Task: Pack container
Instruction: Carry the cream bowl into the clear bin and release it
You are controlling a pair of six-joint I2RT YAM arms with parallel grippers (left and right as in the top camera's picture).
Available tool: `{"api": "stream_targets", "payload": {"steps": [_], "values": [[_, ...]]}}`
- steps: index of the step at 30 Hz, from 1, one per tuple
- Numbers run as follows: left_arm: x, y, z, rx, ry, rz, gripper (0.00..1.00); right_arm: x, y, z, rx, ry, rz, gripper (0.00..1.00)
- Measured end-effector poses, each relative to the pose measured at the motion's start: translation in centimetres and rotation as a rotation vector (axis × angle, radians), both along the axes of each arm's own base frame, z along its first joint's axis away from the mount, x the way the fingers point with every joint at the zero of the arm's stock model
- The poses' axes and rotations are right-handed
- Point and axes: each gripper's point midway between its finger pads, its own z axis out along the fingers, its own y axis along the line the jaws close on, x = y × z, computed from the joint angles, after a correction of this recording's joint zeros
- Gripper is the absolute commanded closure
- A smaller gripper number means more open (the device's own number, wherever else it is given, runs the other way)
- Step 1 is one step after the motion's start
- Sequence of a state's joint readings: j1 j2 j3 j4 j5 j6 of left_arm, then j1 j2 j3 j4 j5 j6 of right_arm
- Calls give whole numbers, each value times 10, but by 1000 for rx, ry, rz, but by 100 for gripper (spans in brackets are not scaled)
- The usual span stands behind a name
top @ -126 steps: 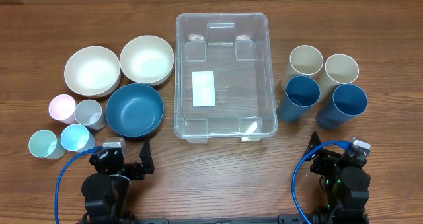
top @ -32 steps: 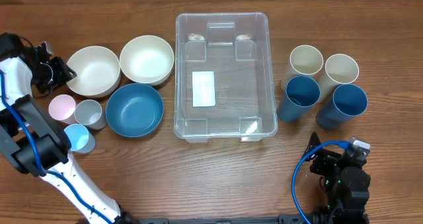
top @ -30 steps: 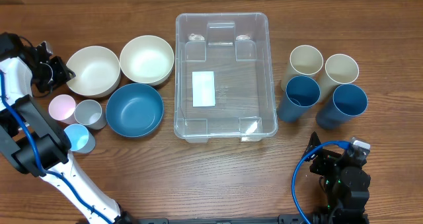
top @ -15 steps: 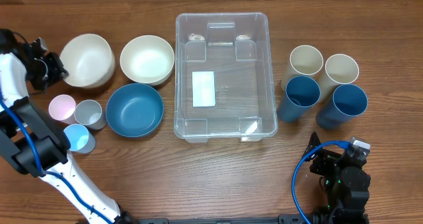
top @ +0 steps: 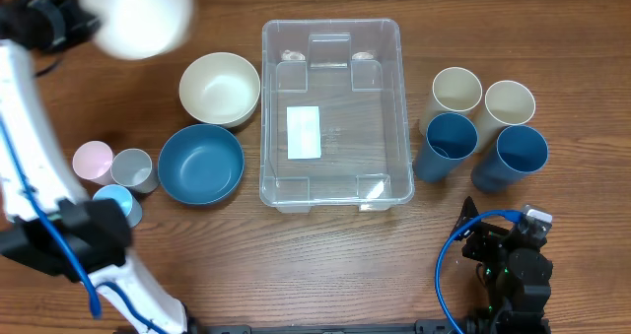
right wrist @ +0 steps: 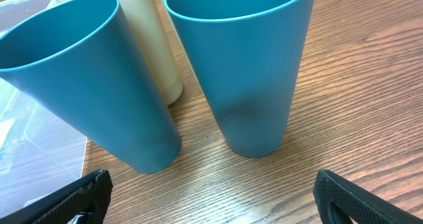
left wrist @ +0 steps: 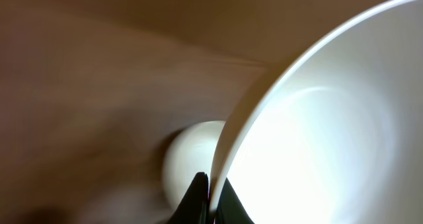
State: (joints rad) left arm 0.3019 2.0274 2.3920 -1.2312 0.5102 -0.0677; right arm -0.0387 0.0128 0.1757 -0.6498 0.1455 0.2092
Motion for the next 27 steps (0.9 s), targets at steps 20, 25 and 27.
{"api": "stream_targets", "payload": {"steps": [20,25,27], "values": [[28,-297,-135,125,223,-183,96,0,0,0,0,0,0,0],[28,-286,-192,157,364,-109,96,0,0,0,0,0,-1,0],[28,-285,-208,163,397,-87,96,0,0,0,1,0,-1,0]]}}
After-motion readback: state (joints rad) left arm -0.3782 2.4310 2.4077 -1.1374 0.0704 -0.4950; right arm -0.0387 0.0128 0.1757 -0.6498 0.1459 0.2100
